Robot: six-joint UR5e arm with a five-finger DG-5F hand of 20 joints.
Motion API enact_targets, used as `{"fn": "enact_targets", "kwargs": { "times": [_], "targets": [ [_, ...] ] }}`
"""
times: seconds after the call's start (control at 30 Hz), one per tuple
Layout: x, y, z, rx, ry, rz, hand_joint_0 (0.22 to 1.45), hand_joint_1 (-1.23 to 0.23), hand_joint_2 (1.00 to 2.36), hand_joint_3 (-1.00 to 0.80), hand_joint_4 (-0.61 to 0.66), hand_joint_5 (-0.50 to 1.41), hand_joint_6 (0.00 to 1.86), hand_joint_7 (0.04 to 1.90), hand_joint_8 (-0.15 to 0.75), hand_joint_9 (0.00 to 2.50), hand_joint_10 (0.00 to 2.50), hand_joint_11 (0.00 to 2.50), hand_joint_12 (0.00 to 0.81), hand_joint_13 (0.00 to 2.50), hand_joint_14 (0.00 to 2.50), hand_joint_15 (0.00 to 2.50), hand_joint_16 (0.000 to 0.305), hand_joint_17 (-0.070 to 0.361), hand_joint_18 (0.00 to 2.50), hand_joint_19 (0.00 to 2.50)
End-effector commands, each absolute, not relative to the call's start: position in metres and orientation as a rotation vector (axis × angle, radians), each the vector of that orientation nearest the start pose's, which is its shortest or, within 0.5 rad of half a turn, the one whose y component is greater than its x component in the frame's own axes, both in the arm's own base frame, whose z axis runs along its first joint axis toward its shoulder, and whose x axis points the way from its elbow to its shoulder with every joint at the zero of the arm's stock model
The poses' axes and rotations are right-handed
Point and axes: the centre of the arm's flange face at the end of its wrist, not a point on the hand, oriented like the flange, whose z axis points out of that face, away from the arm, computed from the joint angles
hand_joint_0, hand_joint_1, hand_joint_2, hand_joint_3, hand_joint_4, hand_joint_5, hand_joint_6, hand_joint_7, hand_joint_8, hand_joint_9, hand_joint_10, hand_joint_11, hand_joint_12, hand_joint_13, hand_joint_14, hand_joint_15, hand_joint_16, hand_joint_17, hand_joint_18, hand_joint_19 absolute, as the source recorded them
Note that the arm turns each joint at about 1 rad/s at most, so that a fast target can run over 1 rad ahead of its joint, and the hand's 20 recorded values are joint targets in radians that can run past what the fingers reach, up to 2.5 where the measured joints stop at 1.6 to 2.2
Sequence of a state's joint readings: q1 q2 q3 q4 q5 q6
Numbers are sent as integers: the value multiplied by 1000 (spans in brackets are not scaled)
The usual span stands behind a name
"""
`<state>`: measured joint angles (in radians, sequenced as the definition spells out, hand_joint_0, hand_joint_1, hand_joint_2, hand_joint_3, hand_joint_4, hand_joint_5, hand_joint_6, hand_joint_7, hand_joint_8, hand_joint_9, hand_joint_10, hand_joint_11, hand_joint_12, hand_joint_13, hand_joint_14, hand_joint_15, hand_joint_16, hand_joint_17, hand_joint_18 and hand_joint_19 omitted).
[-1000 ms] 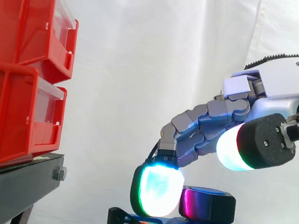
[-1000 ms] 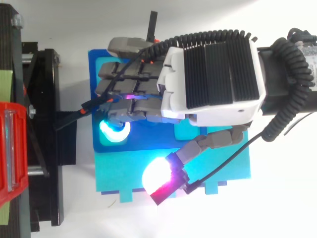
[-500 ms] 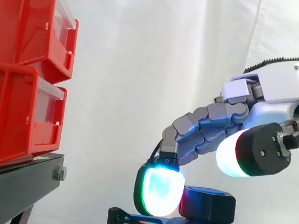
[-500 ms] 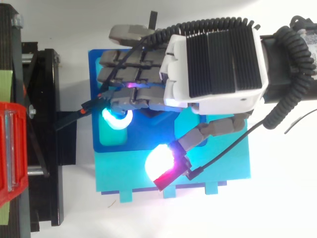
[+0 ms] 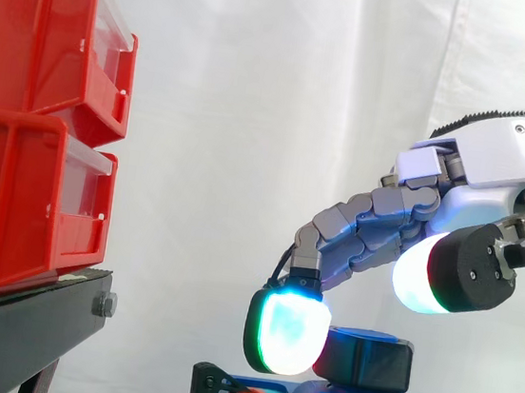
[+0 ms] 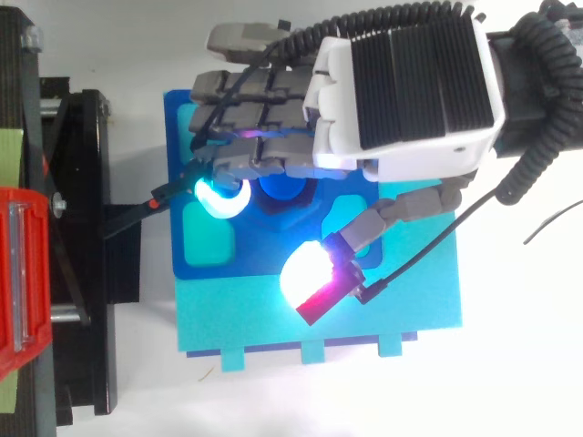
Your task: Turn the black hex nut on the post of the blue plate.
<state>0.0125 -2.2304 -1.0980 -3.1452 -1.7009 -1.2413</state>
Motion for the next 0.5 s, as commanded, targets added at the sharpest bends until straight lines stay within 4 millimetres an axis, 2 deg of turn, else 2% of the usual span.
{"fn": "enact_targets", "kwargs": {
  "times": [0.0,0.47],
  "targets": [
    [725,-115,309,181,1763,368,472,-389,1000,-500,265,-177,502,905,303,378,0,0,410,101,0,1,56,126,0,150],
    [721,-131,310,180,1764,382,471,-391,1000,-500,265,-177,502,902,304,381,0,0,409,103,0,1,56,125,0,157]
  ]
}}
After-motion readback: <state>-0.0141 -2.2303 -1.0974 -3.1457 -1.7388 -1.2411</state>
